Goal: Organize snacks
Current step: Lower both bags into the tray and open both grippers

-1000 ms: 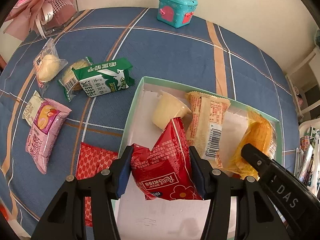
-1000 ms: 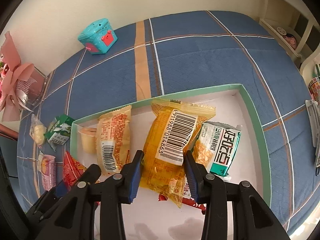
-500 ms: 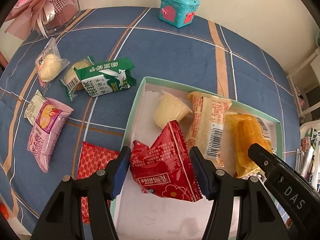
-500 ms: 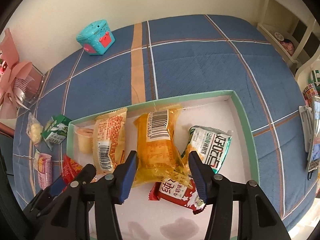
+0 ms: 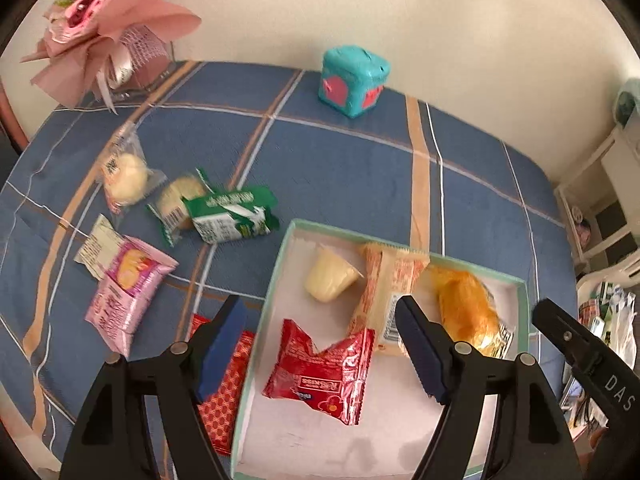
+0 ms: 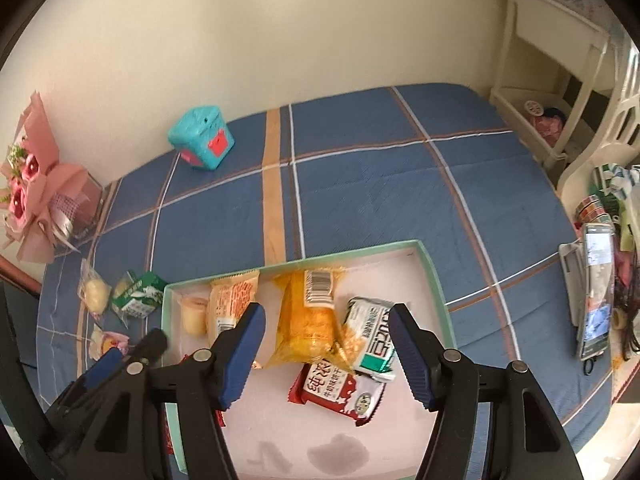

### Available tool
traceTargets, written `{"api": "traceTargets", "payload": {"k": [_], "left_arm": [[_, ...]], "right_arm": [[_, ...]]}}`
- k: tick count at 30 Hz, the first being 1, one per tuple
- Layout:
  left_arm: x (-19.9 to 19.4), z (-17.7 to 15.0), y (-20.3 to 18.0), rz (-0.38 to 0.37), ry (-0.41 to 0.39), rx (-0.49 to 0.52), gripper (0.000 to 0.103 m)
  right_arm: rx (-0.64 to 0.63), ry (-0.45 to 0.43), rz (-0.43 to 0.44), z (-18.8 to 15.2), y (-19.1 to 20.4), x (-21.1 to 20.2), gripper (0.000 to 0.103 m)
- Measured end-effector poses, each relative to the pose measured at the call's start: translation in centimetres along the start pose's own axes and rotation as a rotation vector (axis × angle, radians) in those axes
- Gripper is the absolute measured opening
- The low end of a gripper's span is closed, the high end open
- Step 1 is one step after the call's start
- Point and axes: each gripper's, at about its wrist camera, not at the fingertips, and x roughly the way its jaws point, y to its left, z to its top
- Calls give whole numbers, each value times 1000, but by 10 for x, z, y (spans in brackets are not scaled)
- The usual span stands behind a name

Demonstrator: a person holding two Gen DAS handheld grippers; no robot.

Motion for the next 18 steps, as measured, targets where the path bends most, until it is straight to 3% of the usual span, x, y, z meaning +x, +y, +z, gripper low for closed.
{"api": "traceTargets", "payload": {"k": [10, 12, 14, 18], "left_arm": [[-6, 7, 23, 48, -35, -56, 78], [-5, 7, 27, 62, -39, -67, 83], [-6, 7, 31, 80, -49, -73, 94], [-9, 8, 34, 108, -78, -72, 95]], "right_arm": [[-5, -8, -20, 2, -6, -7, 68], [-18, -1, -20, 2, -4, -4, 72], [-36, -2, -21, 1, -1, -1, 77], [-74, -8, -29, -1, 5, 0, 83]]}}
